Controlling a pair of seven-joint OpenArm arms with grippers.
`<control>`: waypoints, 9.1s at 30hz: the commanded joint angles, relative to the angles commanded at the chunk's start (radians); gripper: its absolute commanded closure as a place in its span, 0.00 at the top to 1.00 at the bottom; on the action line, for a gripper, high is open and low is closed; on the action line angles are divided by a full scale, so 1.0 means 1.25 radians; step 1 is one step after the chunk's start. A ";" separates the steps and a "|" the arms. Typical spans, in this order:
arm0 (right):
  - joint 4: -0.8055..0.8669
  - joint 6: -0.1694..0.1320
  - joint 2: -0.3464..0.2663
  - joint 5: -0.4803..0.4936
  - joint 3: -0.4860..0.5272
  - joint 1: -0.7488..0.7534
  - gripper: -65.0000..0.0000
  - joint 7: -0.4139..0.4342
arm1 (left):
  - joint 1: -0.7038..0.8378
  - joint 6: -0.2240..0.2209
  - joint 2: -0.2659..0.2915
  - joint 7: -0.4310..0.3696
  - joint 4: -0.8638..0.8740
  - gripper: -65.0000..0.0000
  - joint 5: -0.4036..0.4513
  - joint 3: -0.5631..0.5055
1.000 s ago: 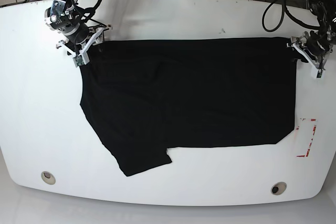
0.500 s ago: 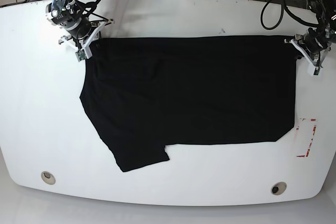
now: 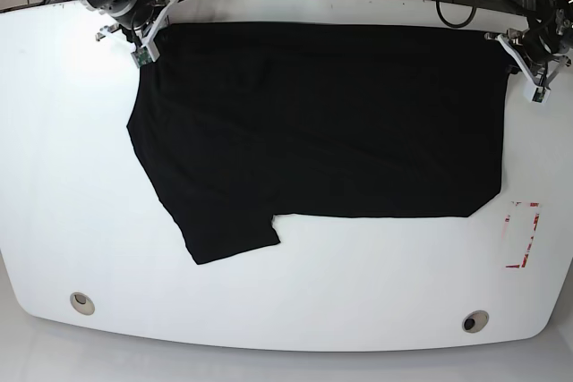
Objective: Layout the t-shirt on the table in an organized manner, then fold the t-shirt properly
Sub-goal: 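Drag the shirt edge with both grippers to smooth it flat, then release the shirt and move both grippers toward its sleeve corners, then lower both grippers onto the shirt's side corners and grasp them, then lift the grasped edge with both grippers and fold it over the shirt, then lower the folded edge and regrasp the shirt's ends with both grippers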
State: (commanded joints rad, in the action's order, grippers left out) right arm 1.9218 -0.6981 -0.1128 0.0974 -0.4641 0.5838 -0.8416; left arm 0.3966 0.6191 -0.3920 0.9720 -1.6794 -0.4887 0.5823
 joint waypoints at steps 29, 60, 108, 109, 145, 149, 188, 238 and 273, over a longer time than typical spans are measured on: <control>0.082 0.000 -0.002 0.005 -0.027 -0.002 0.90 -0.001 | -0.011 0.000 0.000 0.076 -0.133 0.62 -0.002 0.038; -0.207 0.000 -0.070 0.001 -0.022 -0.511 0.90 -0.023 | -0.501 -0.086 0.005 0.169 0.052 0.61 0.002 0.007; -0.802 0.000 -0.058 0.000 -0.018 -0.738 0.67 0.238 | -0.633 -0.086 0.005 -0.107 0.466 0.62 0.090 -0.117; -0.802 0.000 -0.058 0.000 -0.018 -0.736 0.64 0.238 | -0.635 -0.086 0.005 -0.118 0.480 0.62 0.091 -0.117; -0.722 0.000 -0.055 0.001 0.069 -0.716 0.00 0.237 | -0.723 -0.086 0.045 -0.276 0.803 0.41 0.095 -0.205; -0.722 0.000 -0.055 0.001 0.069 -0.716 0.00 0.237 | -0.723 -0.086 0.047 -0.276 0.803 0.13 0.095 -0.205; -0.309 0.000 -0.061 0.001 0.070 -0.643 0.00 0.002 | -0.613 -0.023 0.045 -0.071 0.345 0.01 0.086 -0.168; 0.042 0.000 -0.056 0.009 0.064 -0.239 0.01 -0.157 | -0.271 0.063 0.041 0.059 0.113 0.02 0.090 -0.033; 0.064 0.000 0.052 0.009 -0.054 -0.273 0.54 -0.155 | -0.252 0.063 0.050 0.168 -0.071 0.57 0.006 -0.048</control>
State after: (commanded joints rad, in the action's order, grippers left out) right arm 2.0016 -0.6981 -0.0483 0.1082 -0.5317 0.2432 -1.0349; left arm 0.0821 0.6981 -0.3291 1.1822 -1.7683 -0.4810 0.5224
